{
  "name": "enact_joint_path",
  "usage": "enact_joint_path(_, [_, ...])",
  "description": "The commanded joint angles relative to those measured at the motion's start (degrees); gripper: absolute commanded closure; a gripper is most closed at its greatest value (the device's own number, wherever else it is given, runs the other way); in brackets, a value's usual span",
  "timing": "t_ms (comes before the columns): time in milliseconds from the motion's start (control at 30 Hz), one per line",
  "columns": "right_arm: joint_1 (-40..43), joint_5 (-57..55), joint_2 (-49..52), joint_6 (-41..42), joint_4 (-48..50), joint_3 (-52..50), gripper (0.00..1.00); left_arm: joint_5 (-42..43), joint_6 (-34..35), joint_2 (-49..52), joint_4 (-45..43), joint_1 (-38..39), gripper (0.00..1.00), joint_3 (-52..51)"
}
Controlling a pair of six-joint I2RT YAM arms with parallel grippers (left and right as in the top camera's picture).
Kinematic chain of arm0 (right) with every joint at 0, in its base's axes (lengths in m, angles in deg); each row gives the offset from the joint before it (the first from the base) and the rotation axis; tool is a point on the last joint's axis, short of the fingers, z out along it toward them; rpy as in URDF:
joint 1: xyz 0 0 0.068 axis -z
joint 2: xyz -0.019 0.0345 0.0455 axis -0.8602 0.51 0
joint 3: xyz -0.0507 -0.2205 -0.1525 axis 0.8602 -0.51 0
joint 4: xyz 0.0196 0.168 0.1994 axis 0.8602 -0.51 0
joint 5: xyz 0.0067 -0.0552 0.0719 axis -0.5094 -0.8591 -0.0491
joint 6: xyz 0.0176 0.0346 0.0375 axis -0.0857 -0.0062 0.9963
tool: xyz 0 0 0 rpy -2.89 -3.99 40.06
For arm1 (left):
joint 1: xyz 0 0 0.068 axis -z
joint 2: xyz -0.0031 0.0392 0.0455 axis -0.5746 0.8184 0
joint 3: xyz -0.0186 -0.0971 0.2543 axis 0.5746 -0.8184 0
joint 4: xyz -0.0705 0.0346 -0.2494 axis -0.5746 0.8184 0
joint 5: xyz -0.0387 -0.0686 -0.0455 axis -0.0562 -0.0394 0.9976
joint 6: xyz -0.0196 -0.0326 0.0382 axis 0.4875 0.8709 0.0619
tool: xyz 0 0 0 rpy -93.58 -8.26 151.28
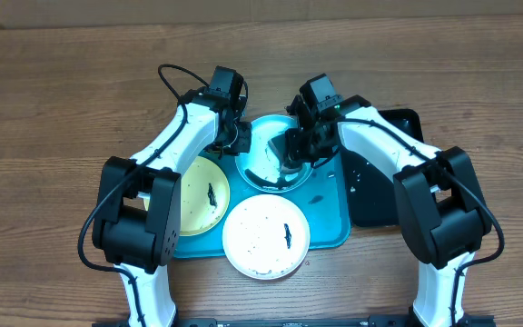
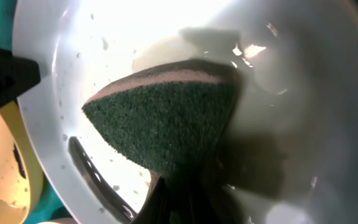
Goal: Clean dirty plates on tray and stack at the side
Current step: 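Scrub the light blue plate with the sponge in the right gripper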
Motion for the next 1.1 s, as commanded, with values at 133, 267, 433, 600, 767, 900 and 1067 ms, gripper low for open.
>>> enact_joint_path(133, [-4.5, -1.4, -1.4, 0.3, 2.1, -4.0, 0.96, 0.0, 0.8, 0.9, -0.2, 0.2, 0.96, -0.6])
enact_joint_path(267, [-7.8, -1.5, -1.4, 0.5, 4.9, -4.0, 0.96, 0.0, 0.8, 0.9, -0.2, 0.2, 0.96, -0.6])
enact_joint_path(433, [-10.3, -4.8, -1.4, 5.2, 8.8, -4.0, 0.96, 0.0, 0.8, 0.9, -0.2, 0.2, 0.96, -0.6])
enact_joint_path(600, [-9.9, -5.0, -1.4, 6.4, 12.1, -3.9, 0.96, 0.0, 0.9, 0.9, -0.2, 0.2, 0.96, -0.6])
enact_joint_path(767, [-9.0, -4.9, -1.4, 9.1, 15.4, -3.9, 0.96, 0.0, 0.8, 0.9, -0.2, 0.2, 0.96, -0.6])
enact_joint_path(900, [-9.2, -8.6, -1.4, 12.3, 16.1, -4.0, 0.96, 0.0, 0.8, 0.9, -0.2, 0.2, 0.96, -0.6])
enact_joint_path(1067, [-9.3, -10.4, -1.4, 12.8, 17.6, -4.0, 0.96, 0.0, 0.8, 0.9, -0.2, 0.2, 0.96, -0.6])
